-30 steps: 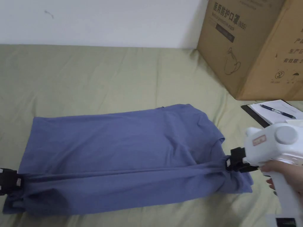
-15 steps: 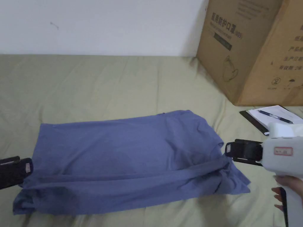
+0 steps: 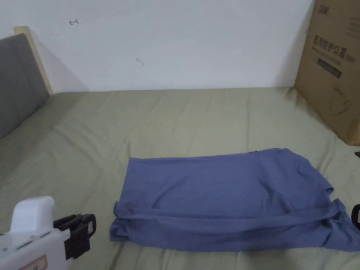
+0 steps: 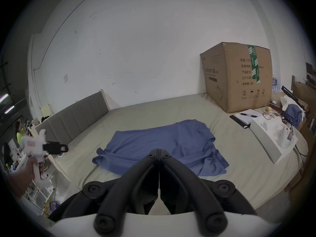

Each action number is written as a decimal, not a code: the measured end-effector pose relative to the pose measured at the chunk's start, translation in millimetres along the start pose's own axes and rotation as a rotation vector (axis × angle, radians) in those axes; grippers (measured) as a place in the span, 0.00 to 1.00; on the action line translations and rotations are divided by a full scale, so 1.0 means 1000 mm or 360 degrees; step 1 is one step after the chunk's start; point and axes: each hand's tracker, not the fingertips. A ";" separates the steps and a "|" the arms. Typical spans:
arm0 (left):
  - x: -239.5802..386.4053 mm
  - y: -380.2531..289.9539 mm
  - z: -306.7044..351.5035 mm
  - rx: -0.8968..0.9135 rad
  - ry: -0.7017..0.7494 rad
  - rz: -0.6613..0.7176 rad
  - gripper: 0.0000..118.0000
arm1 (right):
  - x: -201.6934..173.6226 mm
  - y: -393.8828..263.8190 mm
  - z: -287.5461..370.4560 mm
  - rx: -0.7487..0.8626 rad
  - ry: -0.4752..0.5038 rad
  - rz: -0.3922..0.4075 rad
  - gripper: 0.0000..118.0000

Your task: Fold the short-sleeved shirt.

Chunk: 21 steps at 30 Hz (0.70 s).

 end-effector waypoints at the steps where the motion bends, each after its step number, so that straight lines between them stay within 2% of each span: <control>1: -0.005 0.012 -0.018 -0.0154 0.0016 0.0039 0.00 | -0.002 0.002 -0.003 -0.0016 -0.0003 0.0016 0.01; 2: -0.013 0.021 -0.041 -0.0307 0.0037 0.0083 0.00 | -0.003 0.002 -0.005 -0.0031 0.0011 0.0031 0.01; 5: -0.034 0.030 -0.107 -0.0621 -0.0102 0.0213 0.00 | -0.006 0.001 -0.014 -0.0066 0.0041 0.0060 0.01; 6: -0.037 0.029 -0.126 -0.0693 -0.0036 0.0191 0.09 | -0.007 -0.001 -0.016 -0.0088 0.0047 0.0070 0.01; 7: -0.039 0.027 -0.143 -0.0743 0.0028 0.0149 0.33 | -0.007 -0.003 -0.019 -0.0116 0.0061 0.0078 0.01; 9: -0.041 0.021 -0.171 -0.0752 0.0175 0.0068 0.99 | -0.006 -0.009 -0.025 -0.0152 0.0064 0.0085 0.01; 11: -0.047 0.017 -0.198 -0.0733 0.0292 0.0053 0.97 | -0.005 -0.015 -0.032 -0.0204 0.0064 0.0095 0.01; 15: -0.056 0.006 -0.241 -0.0894 0.0290 0.0083 0.97 | -0.002 -0.025 -0.046 -0.0303 0.0063 0.0108 0.01; 18: -0.047 -0.004 -0.255 -0.1022 0.0338 -0.0068 0.97 | 0.001 -0.029 -0.055 -0.0343 0.0057 0.0098 0.01; 19: -0.044 -0.005 -0.253 -0.0977 0.0352 -0.0118 0.93 | 0.002 -0.029 -0.057 -0.0351 0.0055 0.0092 0.01; 20: -0.041 -0.005 -0.251 -0.0945 0.0364 -0.0106 0.85 | 0.004 -0.031 -0.058 -0.0358 0.0052 0.0084 0.01; 21: -0.034 -0.003 -0.242 -0.0916 0.0370 -0.0115 0.64 | 0.005 -0.031 -0.059 -0.0359 0.0048 0.0079 0.01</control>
